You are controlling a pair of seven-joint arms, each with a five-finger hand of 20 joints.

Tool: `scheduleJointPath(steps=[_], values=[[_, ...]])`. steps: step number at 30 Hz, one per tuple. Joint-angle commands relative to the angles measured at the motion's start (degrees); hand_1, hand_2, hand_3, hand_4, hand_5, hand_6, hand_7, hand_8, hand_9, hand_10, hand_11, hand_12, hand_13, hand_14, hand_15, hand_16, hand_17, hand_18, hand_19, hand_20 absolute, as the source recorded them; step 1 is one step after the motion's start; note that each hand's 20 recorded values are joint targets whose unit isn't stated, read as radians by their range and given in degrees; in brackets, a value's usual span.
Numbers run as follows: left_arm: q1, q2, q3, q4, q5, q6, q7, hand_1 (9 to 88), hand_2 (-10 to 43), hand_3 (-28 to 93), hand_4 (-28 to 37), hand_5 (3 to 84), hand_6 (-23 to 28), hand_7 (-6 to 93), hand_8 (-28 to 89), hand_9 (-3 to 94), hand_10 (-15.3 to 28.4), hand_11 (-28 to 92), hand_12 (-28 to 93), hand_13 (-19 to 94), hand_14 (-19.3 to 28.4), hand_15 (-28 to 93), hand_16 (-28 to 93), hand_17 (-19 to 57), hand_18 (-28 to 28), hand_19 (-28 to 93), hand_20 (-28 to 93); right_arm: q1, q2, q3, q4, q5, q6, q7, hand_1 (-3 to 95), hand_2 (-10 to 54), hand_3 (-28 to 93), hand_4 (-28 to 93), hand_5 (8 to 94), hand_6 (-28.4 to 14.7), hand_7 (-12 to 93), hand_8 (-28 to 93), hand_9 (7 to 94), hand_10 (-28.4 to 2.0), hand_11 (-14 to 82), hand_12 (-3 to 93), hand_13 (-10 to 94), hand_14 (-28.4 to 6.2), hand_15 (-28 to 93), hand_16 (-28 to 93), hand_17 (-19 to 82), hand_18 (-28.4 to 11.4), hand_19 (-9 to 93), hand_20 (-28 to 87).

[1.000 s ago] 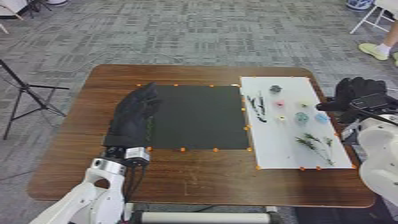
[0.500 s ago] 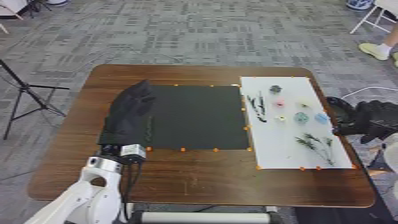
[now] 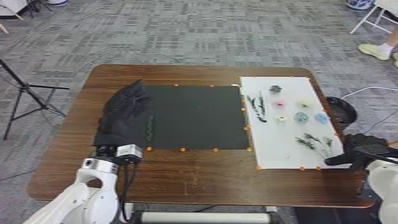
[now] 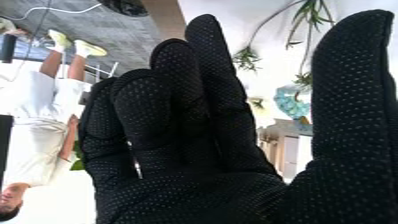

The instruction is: Arrange flowers

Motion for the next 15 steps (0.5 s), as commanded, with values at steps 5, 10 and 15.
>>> scheduleJointPath(steps=[5, 10, 15], values=[[0.27, -0.24, 0.05, -0.37, -0.41, 0.37, 0.35, 32.7, -5.3, 68, -20.2, 31.4, 1.7, 26.1, -11, 25.5, 11.6, 31, 20, 24, 14.0, 39, 4, -7.7, 19.8, 41, 17, 15.27, 1.61, -15.54, 4.23, -1.69, 2.41, -0.44, 31.9, -9.5, 55, -28, 63.6, -3.7, 34, -9, 62.2, -14.4, 51.8, 40.1, 59, -11.7, 77, 34, 25, -22.0, 78, 47], [0.29, -0.17, 0.01, -0.42, -0.44, 0.43, 0.4, 32.6, -5.3, 68, -20.3, 31.3, 1.7, 26.1, -11, 25.6, 11.7, 31, 20, 24, 14.0, 39, 4, -7.8, 19.8, 41, 17, 20.45, 2.21, -22.67, 5.76, -3.83, 6.25, -0.48, 29.7, -9.5, 78, -28, 66.9, -2.0, 37, -10, 66.1, -12.8, 53.3, 40.2, 63, -10.3, 77, 35, 27, -21.5, 80, 47], [0.31, 0.16, -0.37, -0.49, -0.63, 0.79, 0.52, 32.7, -5.2, 68, -20.3, 31.3, 1.7, 26.1, -11, 25.6, 11.6, 31, 20, 24, 14.0, 39, 4, -7.8, 19.7, 41, 17, 22.31, 2.29, -24.04, 5.96, -2.18, 6.37, -2.13, 45.8, -9.2, 79, -28, 73.8, 0.3, 43, 17, 74.6, -9.2, 51.8, 56.0, 70, -8.9, 81, 38, 32, -20.6, 83, 46]])
